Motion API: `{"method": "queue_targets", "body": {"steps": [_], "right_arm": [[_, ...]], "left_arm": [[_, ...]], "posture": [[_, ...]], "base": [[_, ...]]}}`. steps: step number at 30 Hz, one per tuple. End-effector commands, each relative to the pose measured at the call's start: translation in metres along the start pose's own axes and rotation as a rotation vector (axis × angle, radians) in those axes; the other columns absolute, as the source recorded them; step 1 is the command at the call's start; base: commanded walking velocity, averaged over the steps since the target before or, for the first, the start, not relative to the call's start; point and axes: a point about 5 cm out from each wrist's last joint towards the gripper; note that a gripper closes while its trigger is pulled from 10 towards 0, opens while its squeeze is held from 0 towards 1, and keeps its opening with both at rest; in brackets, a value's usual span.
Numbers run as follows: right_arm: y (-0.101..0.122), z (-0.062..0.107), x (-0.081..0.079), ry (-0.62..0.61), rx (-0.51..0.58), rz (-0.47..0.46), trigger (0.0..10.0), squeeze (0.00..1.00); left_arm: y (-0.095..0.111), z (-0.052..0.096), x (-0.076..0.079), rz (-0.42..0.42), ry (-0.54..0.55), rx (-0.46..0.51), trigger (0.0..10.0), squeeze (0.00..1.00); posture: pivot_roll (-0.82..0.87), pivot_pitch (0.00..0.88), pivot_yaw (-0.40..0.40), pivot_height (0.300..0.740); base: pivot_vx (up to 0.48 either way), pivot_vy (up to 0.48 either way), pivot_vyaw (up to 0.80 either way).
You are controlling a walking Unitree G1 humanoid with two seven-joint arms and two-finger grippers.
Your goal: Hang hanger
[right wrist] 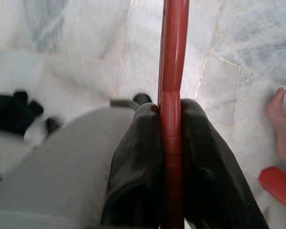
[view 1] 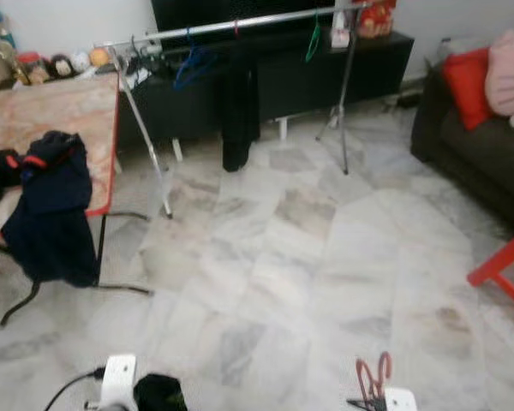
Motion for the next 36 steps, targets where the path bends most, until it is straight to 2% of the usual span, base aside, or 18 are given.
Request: {"method": "queue_targets", "body": {"steps": [1,10,15,31,36], "right_arm": [[-0.002,-0.001,-0.009,0.029,-0.002,0.007,10.0,0.0],[-0.005,0.0,-0.01,0.04,-0.012,0.052,10.0,0.0],[-0.006,0.0,-0.011,0.044,-0.014,0.063,10.0,0.0],[-0.005,-0.001,-0.013,0.046,-0.024,0.066,10.0,0.0],[-0.004,-0.001,-0.016,0.069,-0.02,0.101,10.0,0.0]], "left_arm": [[-0.001,0.002,-0.014,0.001,0.036,-0.011,10.0,0.0],[-0.001,0.003,-0.023,0.001,0.055,-0.021,10.0,0.0],[-0.001,0.004,-0.027,0.002,0.063,-0.017,10.0,0.0],[-0.009,0.005,-0.023,0.01,0.05,-0.024,10.0,0.0],[-0.005,0.005,-0.026,0.008,0.058,-0.005,10.0,0.0]], "posture": [[-0.14,0.0,0.064,0.74],[-0.12,0.0,0.077,0.74],[-0.11,0.0,0.079,0.74],[-0.1,0.0,0.064,0.74],[-0.1,0.0,0.068,0.74]], "base": [[0.0,0.349,0.0],[0.0,0.349,0.0],[0.0,0.349,0.8],[0.0,0.349,0.04],[0.0,0.314,0.0]]}}
Point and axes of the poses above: a point about 5 cm out from each wrist's last joint towards the gripper, its own z axis pointing back from the gripper into the wrist, its own y axis along the axis of the wrist's last joint, x = y × z, and after that the axes turned 1 degree about -z, right-handed
